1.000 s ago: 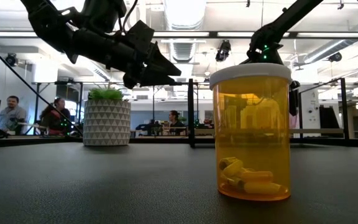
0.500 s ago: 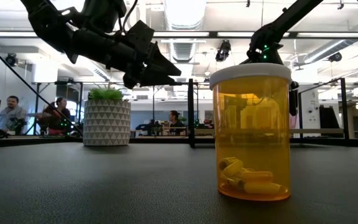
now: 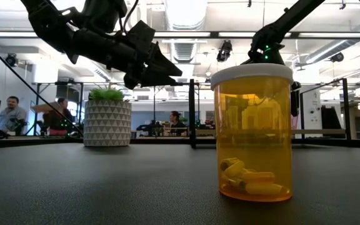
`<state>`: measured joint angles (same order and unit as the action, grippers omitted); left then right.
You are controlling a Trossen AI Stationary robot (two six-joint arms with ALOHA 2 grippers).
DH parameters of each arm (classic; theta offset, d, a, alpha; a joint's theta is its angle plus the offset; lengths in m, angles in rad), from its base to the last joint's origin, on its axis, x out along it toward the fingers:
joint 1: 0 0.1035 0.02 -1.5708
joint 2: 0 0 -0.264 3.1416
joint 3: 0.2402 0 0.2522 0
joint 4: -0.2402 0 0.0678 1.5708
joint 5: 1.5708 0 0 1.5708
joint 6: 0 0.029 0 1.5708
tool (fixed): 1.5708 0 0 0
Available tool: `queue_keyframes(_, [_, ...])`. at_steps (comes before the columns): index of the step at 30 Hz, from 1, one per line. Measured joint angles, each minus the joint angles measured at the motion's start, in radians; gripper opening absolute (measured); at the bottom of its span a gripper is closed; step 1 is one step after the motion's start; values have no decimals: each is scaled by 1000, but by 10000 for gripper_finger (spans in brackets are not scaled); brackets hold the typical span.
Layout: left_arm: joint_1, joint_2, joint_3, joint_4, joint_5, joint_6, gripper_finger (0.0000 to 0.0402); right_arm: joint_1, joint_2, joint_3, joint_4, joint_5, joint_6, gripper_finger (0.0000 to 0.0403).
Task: Pick and place medicine bottles onto shelf by color
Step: Put the left pink pill bottle on the shelf aligned with the other pink pill bottle
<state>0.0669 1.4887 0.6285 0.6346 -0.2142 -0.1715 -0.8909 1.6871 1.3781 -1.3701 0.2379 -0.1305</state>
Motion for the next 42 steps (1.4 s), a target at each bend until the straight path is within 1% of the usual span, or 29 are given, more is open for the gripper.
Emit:
queue_keyframes(10, [0, 0, 0, 0, 0, -2, 234, 0, 0, 0, -4, 2, -37, 105])
queue_keyframes(23, [0, 0, 0, 0, 0, -5, 234, 0, 0, -2, -7, 7, 52, 105])
queue_keyframes(33, [0, 0, 0, 0, 0, -5, 234, 0, -4, -56, -15, 30, 5, 105])
queue_keyframes(36, [0, 0, 0, 1, 0, -5, 234, 0, -4, -55, -3, 55, 0, 105])
queue_keyframes(42, [0, 0, 0, 3, 0, -5, 234, 0, -3, -22, 8, 50, -9, 105])
